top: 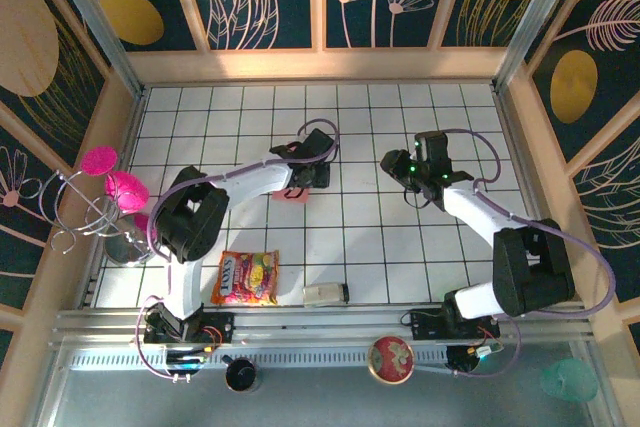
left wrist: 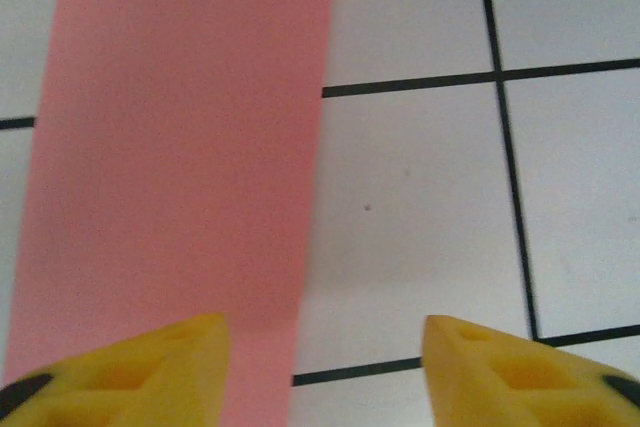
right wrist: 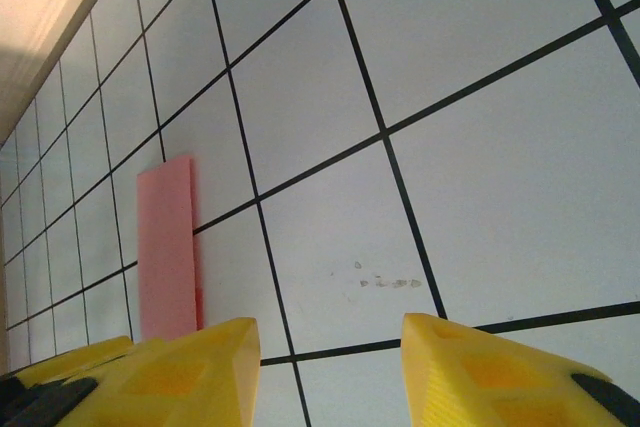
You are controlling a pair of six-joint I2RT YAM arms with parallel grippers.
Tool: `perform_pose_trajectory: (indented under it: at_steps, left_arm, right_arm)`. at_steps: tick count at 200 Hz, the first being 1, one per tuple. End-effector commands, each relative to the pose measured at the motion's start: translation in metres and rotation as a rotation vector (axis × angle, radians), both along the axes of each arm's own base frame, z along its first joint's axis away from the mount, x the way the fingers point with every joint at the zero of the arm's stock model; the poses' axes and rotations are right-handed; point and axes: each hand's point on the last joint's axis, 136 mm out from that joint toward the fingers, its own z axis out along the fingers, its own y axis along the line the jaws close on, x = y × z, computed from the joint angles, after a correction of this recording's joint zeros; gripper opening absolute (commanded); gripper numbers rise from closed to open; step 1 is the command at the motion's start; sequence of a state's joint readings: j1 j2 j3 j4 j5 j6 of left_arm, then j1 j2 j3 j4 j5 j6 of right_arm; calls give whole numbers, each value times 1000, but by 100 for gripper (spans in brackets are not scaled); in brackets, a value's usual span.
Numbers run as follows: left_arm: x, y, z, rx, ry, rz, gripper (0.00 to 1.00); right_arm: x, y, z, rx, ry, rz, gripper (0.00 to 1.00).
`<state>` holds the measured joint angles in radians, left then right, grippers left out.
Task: Fold a paper plane with a square sheet of paper (pick it up from the middle)
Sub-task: Turn over the paper at the center of the table.
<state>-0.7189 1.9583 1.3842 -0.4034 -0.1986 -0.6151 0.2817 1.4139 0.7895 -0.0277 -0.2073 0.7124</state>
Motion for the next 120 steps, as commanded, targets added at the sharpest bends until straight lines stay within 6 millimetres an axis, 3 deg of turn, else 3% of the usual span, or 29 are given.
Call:
perform_pose_trajectory:
  at_steps: [1,22,32,42,73,94,120]
  left_arm:
    - [12,0,44,-165,-74,22,60]
    - [15,28,55,-244,-99,98,66]
    - [14,43,51,-270,-100,126,69]
    - [11,54,64,-309,-130,140,74]
    - [-1,92,65,-305,-160,207,84]
    - [-10,118,60,-261,-178,278,98]
    - [-17,133,60,-288,-188,328,99]
  right_arm:
    - [5,15,0,6,8,45,42]
    - [5,46,-7,-5,27,124,40]
    - [3,67,-10,-10,34,174,39]
    - [1,89,-15,-15,46,223,37]
    - [-3,153,-32,-7,85,353,32]
    - [-2,187,-40,2,98,413,28]
    - [-1,217,-56,-7,126,464,21]
